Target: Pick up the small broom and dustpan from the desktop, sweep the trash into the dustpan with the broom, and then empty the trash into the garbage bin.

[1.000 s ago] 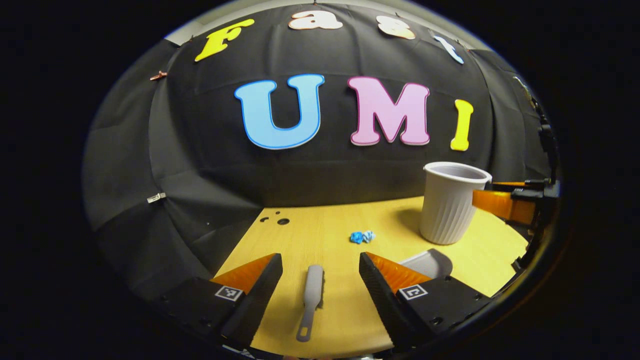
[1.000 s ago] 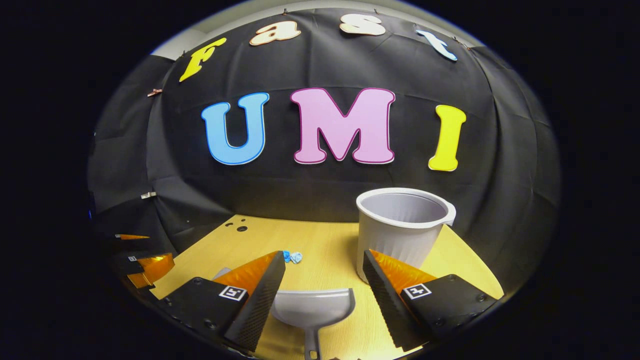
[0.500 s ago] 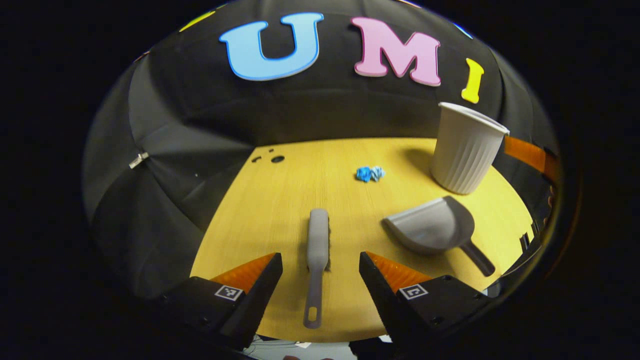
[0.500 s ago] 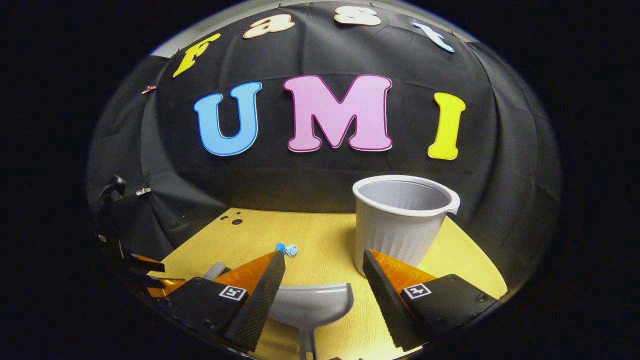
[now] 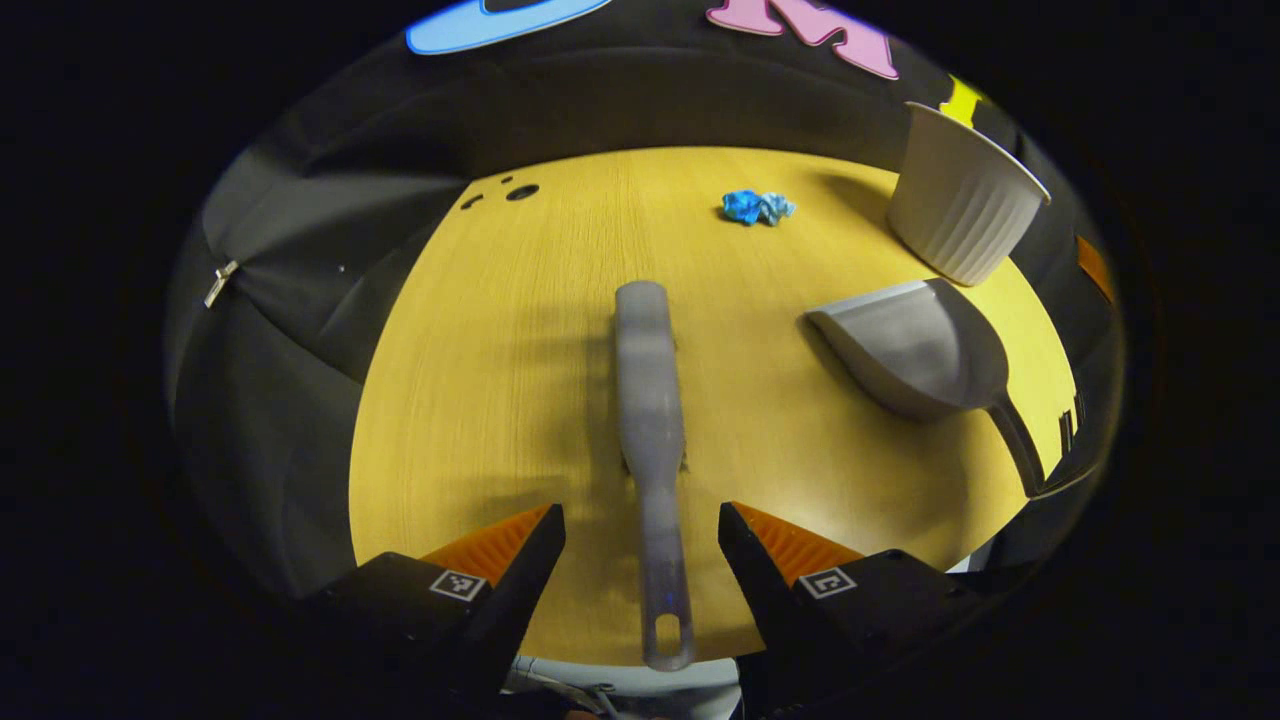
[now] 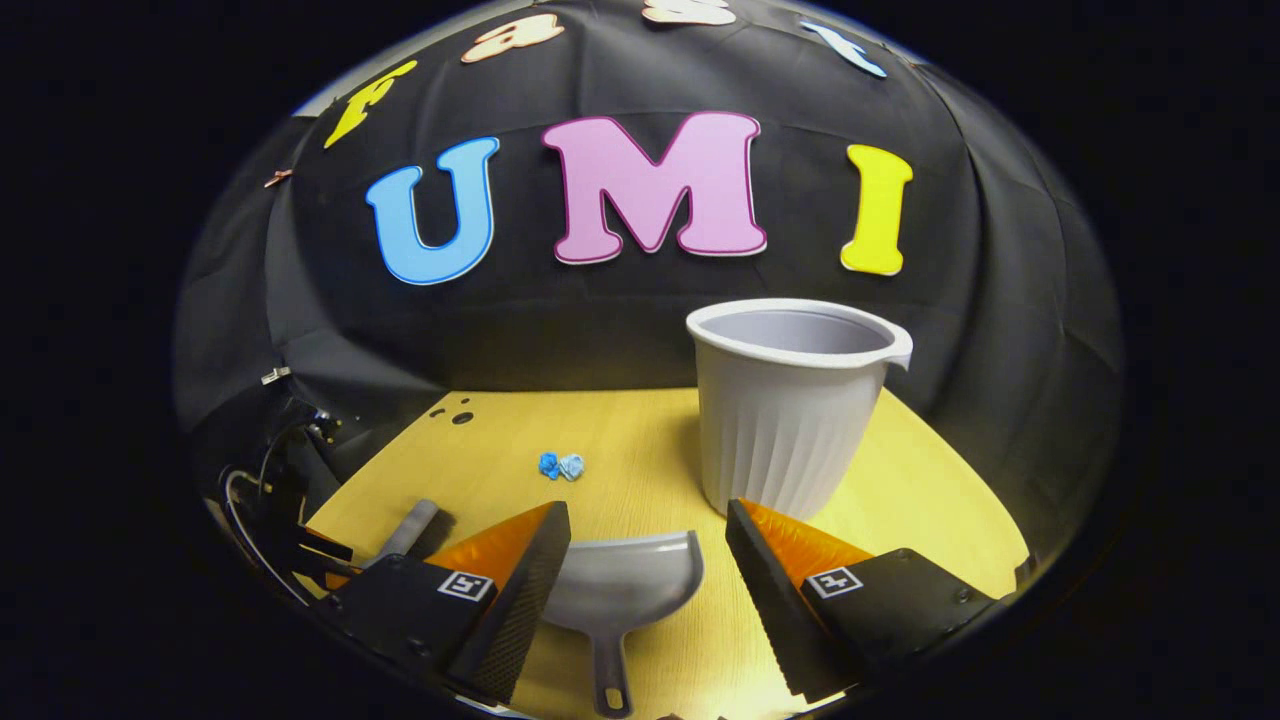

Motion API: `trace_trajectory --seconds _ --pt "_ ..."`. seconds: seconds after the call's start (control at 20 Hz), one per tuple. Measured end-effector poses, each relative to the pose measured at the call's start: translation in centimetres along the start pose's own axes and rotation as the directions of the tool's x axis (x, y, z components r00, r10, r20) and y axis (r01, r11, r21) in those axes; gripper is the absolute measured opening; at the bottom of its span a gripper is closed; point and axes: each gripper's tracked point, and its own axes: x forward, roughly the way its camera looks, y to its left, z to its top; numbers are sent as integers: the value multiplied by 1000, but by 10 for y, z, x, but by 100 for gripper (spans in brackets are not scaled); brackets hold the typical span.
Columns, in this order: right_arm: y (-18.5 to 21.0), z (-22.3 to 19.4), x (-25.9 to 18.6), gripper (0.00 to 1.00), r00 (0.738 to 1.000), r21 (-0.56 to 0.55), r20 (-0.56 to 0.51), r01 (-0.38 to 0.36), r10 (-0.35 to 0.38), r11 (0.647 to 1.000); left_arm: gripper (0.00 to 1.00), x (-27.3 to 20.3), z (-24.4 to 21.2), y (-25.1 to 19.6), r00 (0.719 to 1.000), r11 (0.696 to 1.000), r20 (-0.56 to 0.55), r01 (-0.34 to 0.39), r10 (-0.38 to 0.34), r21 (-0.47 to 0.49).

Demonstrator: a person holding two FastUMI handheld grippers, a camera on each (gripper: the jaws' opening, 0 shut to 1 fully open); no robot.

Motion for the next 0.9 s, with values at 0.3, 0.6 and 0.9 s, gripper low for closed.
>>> trace_trajectory --seconds 0.3,0.6,0.9 --pt "-5 -29 6 99 997 53 -79 29 -25 998 97 38 3 2 989 1000 -149 4 -3 7" --pt "-1 -44 12 99 987 48 -160 36 -28 998 72 51 4 -10 970 999 -240 38 -40 -15" --pt "18 -60 19 99 965 35 -261 -5 14 999 27 51 0 -19 959 999 -278 42 -46 -20"
